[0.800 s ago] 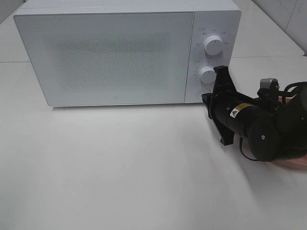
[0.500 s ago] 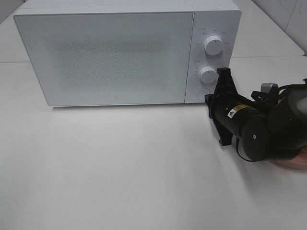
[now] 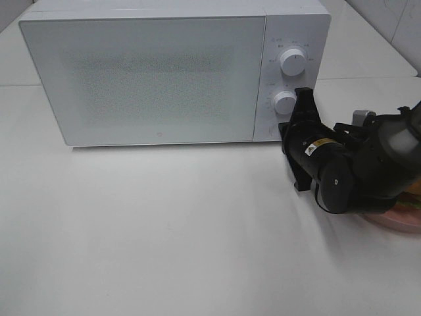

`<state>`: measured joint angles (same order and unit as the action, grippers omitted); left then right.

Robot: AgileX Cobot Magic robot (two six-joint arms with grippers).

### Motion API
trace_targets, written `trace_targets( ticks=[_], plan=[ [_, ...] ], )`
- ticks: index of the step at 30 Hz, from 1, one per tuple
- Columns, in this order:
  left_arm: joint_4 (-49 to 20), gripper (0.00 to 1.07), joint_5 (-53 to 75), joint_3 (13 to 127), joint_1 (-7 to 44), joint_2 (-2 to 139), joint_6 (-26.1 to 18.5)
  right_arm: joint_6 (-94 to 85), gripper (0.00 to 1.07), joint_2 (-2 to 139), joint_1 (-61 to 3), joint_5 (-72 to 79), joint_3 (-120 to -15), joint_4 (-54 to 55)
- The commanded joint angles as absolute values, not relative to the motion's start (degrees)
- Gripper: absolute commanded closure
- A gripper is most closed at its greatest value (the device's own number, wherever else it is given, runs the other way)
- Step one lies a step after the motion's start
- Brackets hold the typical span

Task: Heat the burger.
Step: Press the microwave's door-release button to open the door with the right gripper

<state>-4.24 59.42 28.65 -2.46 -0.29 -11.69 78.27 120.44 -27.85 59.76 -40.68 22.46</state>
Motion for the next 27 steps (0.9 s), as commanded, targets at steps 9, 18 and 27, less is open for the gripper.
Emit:
trace_targets(
  ticks=[9,18,27],
  plan=[
    [-4.5,1.06,59.4,28.5,-2.4,-1.4,-11.6,74.5,1.07,121.7,-27.8,56.9,-44.6,24.1],
    [-4.5,1.06,59.4,28.5,-2.4,-1.4,-11.6,74.5,1.07,123.3,-27.8,59.8,-45.3,24.9],
    [-4.5,1.06,59.4,28.5,-2.4,-1.4,-11.6,72.4,1.07,123.3,-27.5,59.7,-47.6,25.8]
  ],
)
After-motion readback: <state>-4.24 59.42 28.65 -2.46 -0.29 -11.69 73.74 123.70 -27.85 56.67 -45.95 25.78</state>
